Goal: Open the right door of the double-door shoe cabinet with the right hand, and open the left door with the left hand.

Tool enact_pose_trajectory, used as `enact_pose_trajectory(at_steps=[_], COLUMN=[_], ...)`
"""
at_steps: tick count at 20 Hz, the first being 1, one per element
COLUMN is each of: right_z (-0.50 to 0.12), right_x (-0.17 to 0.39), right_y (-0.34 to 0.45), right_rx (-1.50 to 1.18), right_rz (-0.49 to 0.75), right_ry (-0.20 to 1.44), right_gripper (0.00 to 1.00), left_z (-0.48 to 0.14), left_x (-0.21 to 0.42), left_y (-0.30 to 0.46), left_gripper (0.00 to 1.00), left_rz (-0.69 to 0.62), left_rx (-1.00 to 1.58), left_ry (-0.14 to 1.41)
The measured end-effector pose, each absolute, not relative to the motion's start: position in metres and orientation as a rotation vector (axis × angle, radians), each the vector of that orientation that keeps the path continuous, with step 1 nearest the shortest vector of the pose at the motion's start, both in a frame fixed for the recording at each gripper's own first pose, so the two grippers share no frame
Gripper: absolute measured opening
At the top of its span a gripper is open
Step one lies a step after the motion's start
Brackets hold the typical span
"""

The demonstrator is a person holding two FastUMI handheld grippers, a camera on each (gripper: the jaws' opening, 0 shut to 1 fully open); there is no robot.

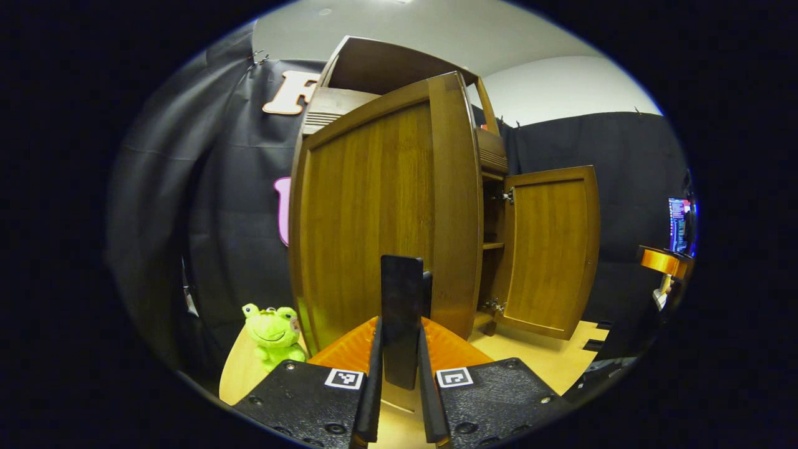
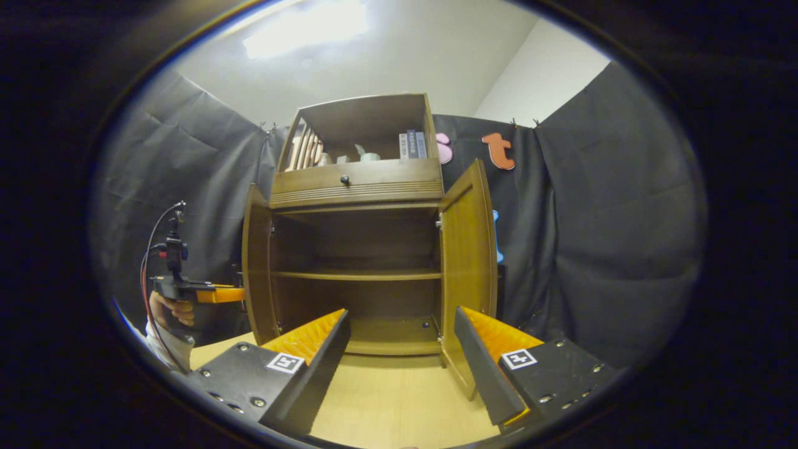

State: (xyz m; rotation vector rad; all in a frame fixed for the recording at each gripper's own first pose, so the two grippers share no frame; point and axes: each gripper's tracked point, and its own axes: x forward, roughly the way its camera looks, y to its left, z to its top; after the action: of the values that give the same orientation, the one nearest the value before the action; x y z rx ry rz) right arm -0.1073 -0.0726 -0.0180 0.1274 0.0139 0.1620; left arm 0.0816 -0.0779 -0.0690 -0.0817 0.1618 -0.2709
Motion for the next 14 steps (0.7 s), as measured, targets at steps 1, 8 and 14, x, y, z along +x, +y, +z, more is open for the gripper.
enact_pose_trajectory(at_steps=[1, 8, 14], right_z=[-0.018, -0.029, -0.024], right_x=[-0.106, -0.106, -0.102], right_y=[-0.07, -0.051, -0.042], right_rx=[0.13, 0.071, 0.088], right_rz=[0.172, 0.215, 0.225], right_ry=[0.014, 0.044, 0.02], right_gripper=[1.0, 0.99, 0.99], left_z=[-0.07, -0.066, -0.069], left_x=[0.075, 0.059, 0.057], left_y=[-0.071, -0.02, 0.044], left_gripper=[0.29, 0.2, 0.07], left_rz=[-0.258, -0.131, 0.063], left_rx=[-0.082, -0.088, -0.052], left_ry=[0.16, 0.143, 0.119])
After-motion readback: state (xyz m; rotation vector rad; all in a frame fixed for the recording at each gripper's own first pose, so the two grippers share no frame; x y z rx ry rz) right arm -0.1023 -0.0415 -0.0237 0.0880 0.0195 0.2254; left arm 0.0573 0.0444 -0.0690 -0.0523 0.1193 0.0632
